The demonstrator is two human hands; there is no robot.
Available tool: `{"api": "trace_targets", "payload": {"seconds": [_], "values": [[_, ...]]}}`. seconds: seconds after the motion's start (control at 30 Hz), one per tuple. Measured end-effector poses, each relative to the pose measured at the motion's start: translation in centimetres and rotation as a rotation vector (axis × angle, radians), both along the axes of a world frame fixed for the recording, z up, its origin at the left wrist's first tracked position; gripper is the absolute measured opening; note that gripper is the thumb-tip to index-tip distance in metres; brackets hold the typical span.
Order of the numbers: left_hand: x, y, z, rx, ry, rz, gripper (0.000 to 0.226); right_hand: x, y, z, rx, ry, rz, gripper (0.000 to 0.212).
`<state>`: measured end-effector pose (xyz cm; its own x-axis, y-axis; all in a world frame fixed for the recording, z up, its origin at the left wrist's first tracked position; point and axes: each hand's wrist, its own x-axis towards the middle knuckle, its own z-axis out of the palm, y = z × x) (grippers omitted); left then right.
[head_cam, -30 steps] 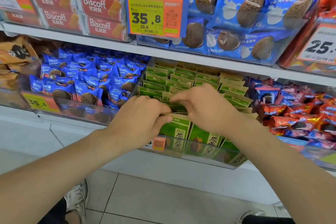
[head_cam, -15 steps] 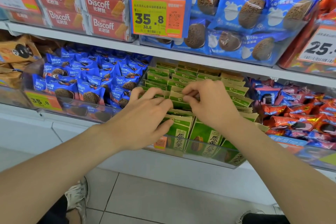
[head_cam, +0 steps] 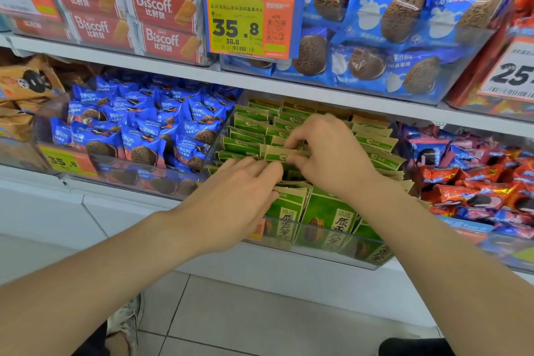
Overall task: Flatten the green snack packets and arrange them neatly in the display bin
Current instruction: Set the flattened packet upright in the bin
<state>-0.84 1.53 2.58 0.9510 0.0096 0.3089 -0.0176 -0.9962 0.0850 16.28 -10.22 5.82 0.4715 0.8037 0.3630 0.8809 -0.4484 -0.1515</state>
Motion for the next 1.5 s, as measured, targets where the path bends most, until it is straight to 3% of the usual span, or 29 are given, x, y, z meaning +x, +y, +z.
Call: {"api": "trace_targets", "payload": {"seconds": [0.13,0.3,0.4,0.57,0.7,0.77,1.0,1.1,1.3,1.4,1.5], "values": [[-0.2,-0.1,-0.1,-0.166,0.030,0.013,0.016,0.4,0.7,-0.2,0.019,0.108,-0.105,0.029],[-0.2,-0.3,-0.5,-0.221,0.036,0.065,0.031,0.6,1.5,0.4,-0.158,0.050,-0.101,0.016],[-0.1,-0.5,-0.6,-0.250,0.001,0.069,0.041,0.8,1.3,0.3,-0.225,0.050,-0.120,0.035],[0.3,-0.3,-0.8,-0.180,0.002,0.029,0.037,2.3,1.5,0.5,-0.113,0.048,-0.347,0.044],[0.4,-0.4,-0.8,-0.167,0.026,0.022,0.041,1.5,2.1,0.1,-0.125,0.030,-0.347,0.037],[0.4,-0.4,-0.9,-0.162,0.033,0.023,0.044,1.4,2.0,0.0,-0.141,-0.006,-0.319,0.045],[-0.4,-0.9,-1.0,-0.052,0.071,-0.005,0.056,0.2,-0.5,0.5,0.113,-0.048,-0.114,0.026],[-0.4,-0.7,-0.7,-0.091,0.047,-0.012,0.056,-0.9,-1.9,1.3,0.262,-0.076,-0.044,0.019],[-0.4,-0.4,0.8,-0.336,-0.097,0.053,0.043,-2.2,-4.3,2.4,0.652,-0.131,-0.018,0.020],[-0.4,-0.4,1.6,-0.504,-0.248,0.144,0.023,-2.9,-4.8,3.4,0.846,-0.063,-0.050,0.016],[-0.4,-1.0,2.5,-0.701,-0.444,0.211,0.017,-3.3,-5.0,3.7,0.943,0.065,-0.071,0.015]]}}
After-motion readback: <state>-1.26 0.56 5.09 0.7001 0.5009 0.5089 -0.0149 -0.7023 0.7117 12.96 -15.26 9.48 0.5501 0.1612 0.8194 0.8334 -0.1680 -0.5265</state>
